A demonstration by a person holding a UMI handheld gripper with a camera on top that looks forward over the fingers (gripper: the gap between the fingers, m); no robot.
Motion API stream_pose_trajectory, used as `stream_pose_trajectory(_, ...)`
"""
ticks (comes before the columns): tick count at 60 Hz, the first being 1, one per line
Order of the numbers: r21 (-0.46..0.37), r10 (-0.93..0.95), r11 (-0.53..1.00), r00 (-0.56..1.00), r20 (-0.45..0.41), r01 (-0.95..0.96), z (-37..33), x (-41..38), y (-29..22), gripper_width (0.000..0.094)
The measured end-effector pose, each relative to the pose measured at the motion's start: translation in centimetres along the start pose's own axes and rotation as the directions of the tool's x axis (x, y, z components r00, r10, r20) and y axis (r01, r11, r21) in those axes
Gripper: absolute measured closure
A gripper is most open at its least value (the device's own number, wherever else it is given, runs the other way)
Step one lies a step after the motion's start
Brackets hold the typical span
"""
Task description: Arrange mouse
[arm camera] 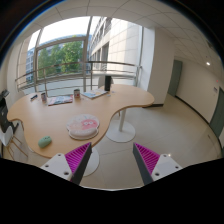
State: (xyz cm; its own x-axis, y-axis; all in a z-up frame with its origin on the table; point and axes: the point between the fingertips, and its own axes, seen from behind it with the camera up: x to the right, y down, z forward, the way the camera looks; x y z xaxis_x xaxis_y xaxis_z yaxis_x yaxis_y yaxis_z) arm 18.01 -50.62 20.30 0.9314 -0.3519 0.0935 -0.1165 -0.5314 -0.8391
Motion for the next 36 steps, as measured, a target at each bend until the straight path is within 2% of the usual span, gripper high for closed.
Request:
stream_pose_trajectory(12,-0.075,-0.029,0.997,0.998,0.063,0.034,0.5,-3.9,4.8,0.0086)
stream_pose_trajectory(21,-0.13,-0.054,0.988,0.98,0.191,0.08,1.6,-11.8,10.2,0.0086)
stream_pose_trajectory(28,-0.11,-0.091,0.985,0.948,0.304,0.129,3.2,-19.8,12.1,0.0084)
stream_pose_trajectory(36,-0.079,-0.124,0.983,0.913,0.388,0.167,5.6,-28.6,12.2,0.0084)
